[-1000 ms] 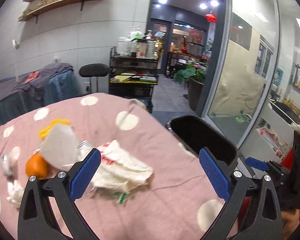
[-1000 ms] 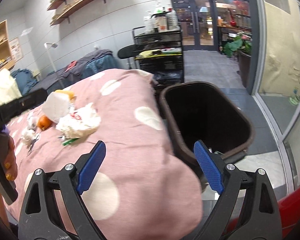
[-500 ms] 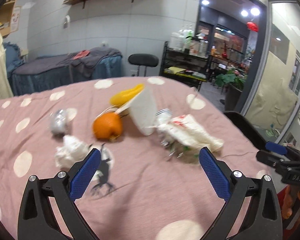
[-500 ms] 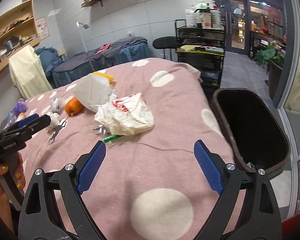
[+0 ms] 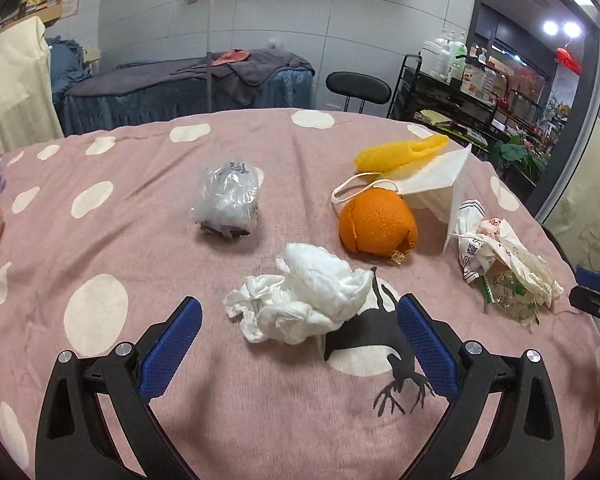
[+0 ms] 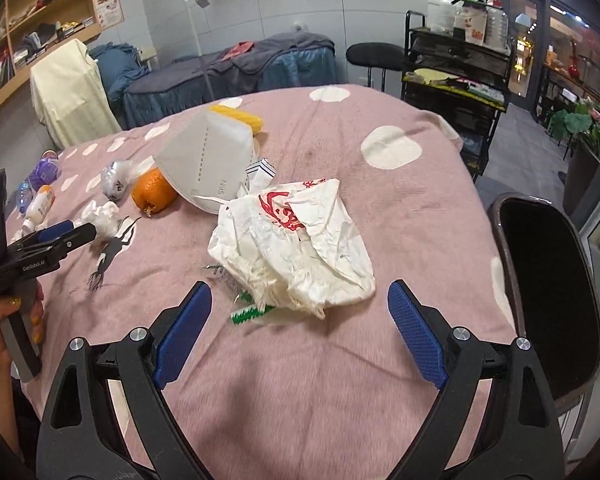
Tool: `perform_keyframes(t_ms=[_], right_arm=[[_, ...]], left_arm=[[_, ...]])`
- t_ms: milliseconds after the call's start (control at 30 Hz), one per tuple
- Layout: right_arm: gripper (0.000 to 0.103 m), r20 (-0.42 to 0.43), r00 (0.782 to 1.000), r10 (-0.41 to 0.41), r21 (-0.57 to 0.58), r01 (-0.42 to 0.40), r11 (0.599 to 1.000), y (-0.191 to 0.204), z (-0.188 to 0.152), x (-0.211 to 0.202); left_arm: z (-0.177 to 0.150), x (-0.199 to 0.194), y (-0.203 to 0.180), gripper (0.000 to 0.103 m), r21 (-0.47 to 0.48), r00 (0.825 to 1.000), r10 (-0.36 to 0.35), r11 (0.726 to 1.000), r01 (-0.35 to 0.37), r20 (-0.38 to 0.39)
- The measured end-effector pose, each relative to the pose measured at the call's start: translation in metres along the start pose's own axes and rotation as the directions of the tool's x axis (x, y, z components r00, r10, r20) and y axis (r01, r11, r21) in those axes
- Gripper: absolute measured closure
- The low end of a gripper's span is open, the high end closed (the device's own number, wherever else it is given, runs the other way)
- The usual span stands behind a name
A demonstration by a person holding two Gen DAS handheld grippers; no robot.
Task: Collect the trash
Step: 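Grasp the white tissue with the left tool while the right tool grasps the white paper bag, then carry the paper bag into the bin and open the right tool while the left tool holds the tissue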
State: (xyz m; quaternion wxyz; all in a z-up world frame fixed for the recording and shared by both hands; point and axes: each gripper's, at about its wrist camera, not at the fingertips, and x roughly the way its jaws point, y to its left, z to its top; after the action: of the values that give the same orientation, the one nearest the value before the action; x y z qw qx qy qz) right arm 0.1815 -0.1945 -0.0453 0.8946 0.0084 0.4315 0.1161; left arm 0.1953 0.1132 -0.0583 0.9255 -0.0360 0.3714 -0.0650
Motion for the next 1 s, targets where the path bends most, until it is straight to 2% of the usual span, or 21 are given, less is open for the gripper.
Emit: perform_keyframes(t_ms=[67, 200, 233, 267, 300, 367, 500, 533, 600, 667, 1000], right_arm=[[0.014, -0.029, 0.999, 0.019, -0.02, -0.02, 1.0, 0.003, 0.007, 0.011], [0.015, -0.06, 0.998, 0.006, -0.075, -0.011, 0.997, 0.014, 0.015, 0.029], [0.023, -0.064, 0.998, -0.007, -0.084, 0.001, 0.996, 0.016, 0.017, 0.033], [0.039, -0.076, 0.997, -0.005, -0.089, -0.002, 0.996, 0.017, 0.018, 0.037], [0.047, -0.093, 0.996, 0.01, -0.089, -0.018, 0.996, 0.017, 0.02, 0.04], [0.07, -0.1, 0.994, 0.038, -0.074, -0.046, 0.996, 0.016, 0.021, 0.043], [0.09, -0.06, 0.996, 0.066, -0.044, -0.068, 0.997, 0.01, 0.021, 0.033], [0.098, -0.052, 0.996, 0.066, -0.04, -0.068, 0.997, 0.009, 0.021, 0.029], [0.099, -0.022, 0.999, 0.039, -0.05, -0.04, 0.998, 0.008, 0.02, 0.02], [0.1, 0.005, 1.0, 0.03, -0.047, -0.03, 0.998, 0.005, 0.019, 0.012], [0.101, 0.123, 0.992, 0.023, 0.006, -0.024, 1.0, -0.016, 0.016, -0.042]], left_arm=[[0.003, 0.006, -0.004, 0.008, 0.024, 1.0, 0.018, 1.0, -0.017, -0.011], [0.006, 0.017, -0.003, 0.025, 0.012, 0.999, -0.014, 1.0, 0.015, -0.052], [0.006, 0.019, -0.002, 0.028, 0.006, 0.998, -0.017, 1.0, 0.018, -0.058], [0.006, 0.02, -0.002, 0.038, 0.005, 0.998, -0.014, 1.0, 0.014, -0.063], [0.006, 0.02, -0.002, 0.045, 0.006, 0.998, -0.008, 1.0, 0.008, -0.063], [0.006, 0.018, 0.0, 0.055, -0.006, 0.999, -0.011, 1.0, 0.01, -0.052], [0.007, 0.007, 0.002, 0.068, -0.025, 1.0, -0.01, 1.0, 0.009, -0.016], [0.007, 0.005, 0.002, 0.069, -0.025, 1.0, -0.009, 1.0, 0.009, -0.01], [0.008, 0.0, 0.001, 0.076, -0.024, 1.0, -0.012, 1.0, 0.012, 0.003], [0.008, -0.003, -0.002, 0.078, -0.022, 1.0, -0.007, 1.0, 0.007, 0.014], [0.012, -0.029, -0.021, 0.079, -0.023, 0.997, -0.036, 0.999, 0.038, 0.071]])
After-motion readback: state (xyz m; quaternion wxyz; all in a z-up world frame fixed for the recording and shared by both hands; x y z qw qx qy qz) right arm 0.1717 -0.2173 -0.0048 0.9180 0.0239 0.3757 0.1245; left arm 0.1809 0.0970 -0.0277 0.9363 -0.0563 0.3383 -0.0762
